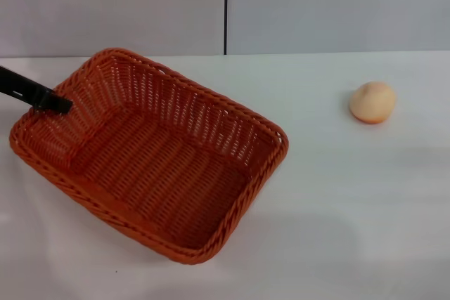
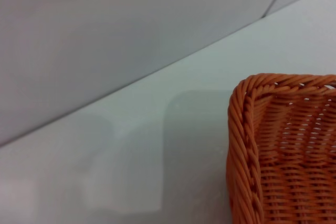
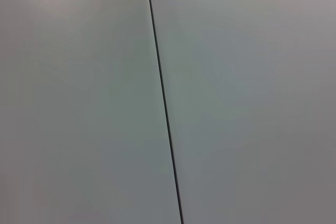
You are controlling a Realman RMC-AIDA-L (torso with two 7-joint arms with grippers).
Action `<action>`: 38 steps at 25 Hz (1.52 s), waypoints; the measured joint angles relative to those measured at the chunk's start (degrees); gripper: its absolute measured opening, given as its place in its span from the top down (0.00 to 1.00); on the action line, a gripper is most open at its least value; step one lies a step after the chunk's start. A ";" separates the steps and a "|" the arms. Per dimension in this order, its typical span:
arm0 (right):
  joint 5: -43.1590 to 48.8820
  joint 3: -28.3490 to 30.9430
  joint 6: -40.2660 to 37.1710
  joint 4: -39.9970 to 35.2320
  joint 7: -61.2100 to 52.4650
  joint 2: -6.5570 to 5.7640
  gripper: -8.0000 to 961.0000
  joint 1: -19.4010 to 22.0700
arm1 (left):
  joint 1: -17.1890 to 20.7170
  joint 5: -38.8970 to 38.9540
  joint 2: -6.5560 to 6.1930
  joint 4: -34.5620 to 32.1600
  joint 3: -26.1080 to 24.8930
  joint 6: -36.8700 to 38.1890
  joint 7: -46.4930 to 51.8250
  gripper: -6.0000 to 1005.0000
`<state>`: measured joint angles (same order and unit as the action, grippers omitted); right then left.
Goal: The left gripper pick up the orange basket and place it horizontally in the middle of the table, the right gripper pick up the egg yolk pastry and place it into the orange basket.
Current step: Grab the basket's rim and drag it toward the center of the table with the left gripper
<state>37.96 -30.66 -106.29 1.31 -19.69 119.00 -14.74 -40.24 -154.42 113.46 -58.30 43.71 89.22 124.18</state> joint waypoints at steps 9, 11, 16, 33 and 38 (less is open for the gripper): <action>0.00 -0.02 2.06 -0.97 0.00 -0.09 0.30 -0.30 | 1.31 -0.10 -1.84 -0.94 -4.41 6.87 9.97 0.82; 0.00 -0.01 2.18 -1.00 0.00 -0.09 0.30 -0.33 | 2.45 0.04 -2.11 -1.32 -6.83 9.62 11.18 0.82; 0.00 0.08 2.85 -1.63 0.00 -0.09 0.30 -1.03 | 3.99 0.31 -2.27 -1.61 -12.20 14.45 13.22 0.83; 0.01 0.78 4.37 -2.45 0.41 -0.09 0.30 -3.34 | 7.80 2.22 -0.77 -4.89 -15.64 20.81 14.12 0.83; 0.00 0.78 4.90 -2.45 0.44 -0.09 0.30 -3.37 | 7.81 2.20 0.17 -4.53 -15.72 20.56 14.83 0.81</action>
<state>37.96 -29.88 -101.39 -1.15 -19.25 118.91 -18.11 -32.42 -152.22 113.64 -62.83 27.99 109.78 139.01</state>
